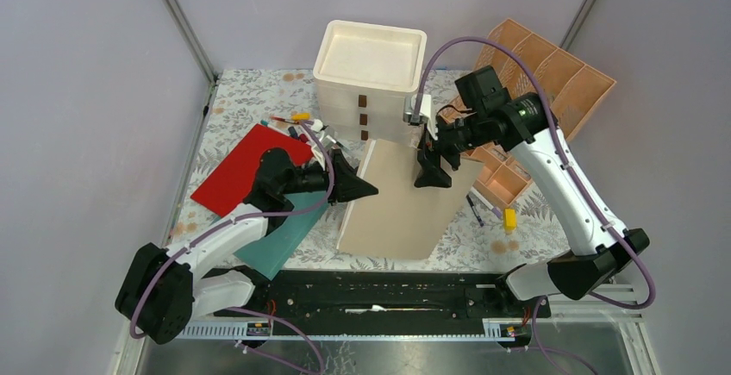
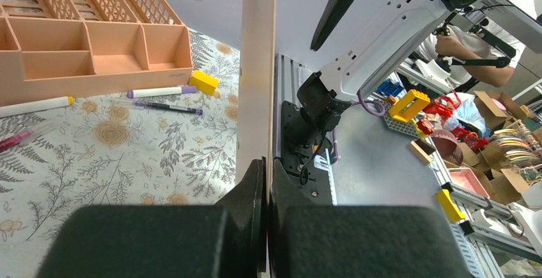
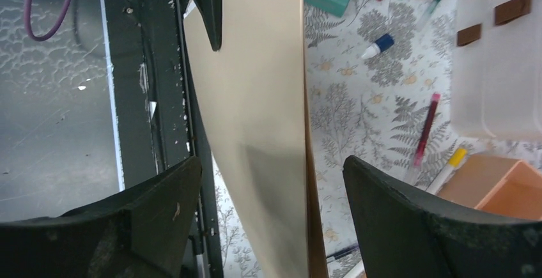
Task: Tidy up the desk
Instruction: Place the folder in the storage box.
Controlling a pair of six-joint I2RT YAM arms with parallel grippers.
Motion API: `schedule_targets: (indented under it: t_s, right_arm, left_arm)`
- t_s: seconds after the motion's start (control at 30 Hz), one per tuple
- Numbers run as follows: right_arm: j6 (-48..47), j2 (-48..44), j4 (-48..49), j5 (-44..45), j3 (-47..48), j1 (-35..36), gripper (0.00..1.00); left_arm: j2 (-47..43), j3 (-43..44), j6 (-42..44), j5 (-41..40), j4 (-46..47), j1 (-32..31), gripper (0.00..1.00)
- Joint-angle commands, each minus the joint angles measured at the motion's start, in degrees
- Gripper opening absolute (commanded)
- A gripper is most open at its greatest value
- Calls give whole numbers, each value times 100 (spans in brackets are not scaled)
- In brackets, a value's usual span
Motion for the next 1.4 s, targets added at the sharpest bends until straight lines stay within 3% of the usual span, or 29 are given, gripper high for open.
schedule_targets:
  t_s: [0.0, 0.23, 0.43, 0.53, 0.6, 0.8, 0.9, 0.93, 1.1, 1.37]
  right_arm:
    - [-4, -85, -67, -269, -144, 51, 84]
    - [59, -215, -86, -393, -255, 47, 53]
    - [137, -365, -152, -439, -270, 46, 1]
    - [282, -516, -135, -462, -314, 48, 0]
    - [434, -665, -93, -475, -364, 47, 0]
    - [1064, -1227, 224, 10, -659, 48, 0]
    - [1251, -1602, 406, 458, -884, -27, 0]
    - [1296, -1727, 442, 555, -941, -113, 0]
    - [1659, -2270, 731, 682, -1173, -699, 0]
    - [2518, -2663, 1513, 675, -1306, -1710, 0]
  left_arm:
    - [-243, 270, 148, -35, 360, -22, 0]
    - [-253, 249, 150, -79, 378, -22, 0]
    - [-315, 221, 135, -249, 363, -22, 0]
    - [-409, 230, 135, -479, 208, -21, 0]
    - [-507, 248, 161, -747, -18, -20, 8]
    - [-1152, 205, 256, -1651, -677, -13, 69]
    - [-1641, 157, 445, -2367, -1302, -14, 94]
    - [-1787, 137, 510, -2652, -1506, -14, 98]
    - [-2259, 46, 645, -3544, -2515, 21, 99]
    - [-2691, -109, 580, -4088, -3367, 40, 99]
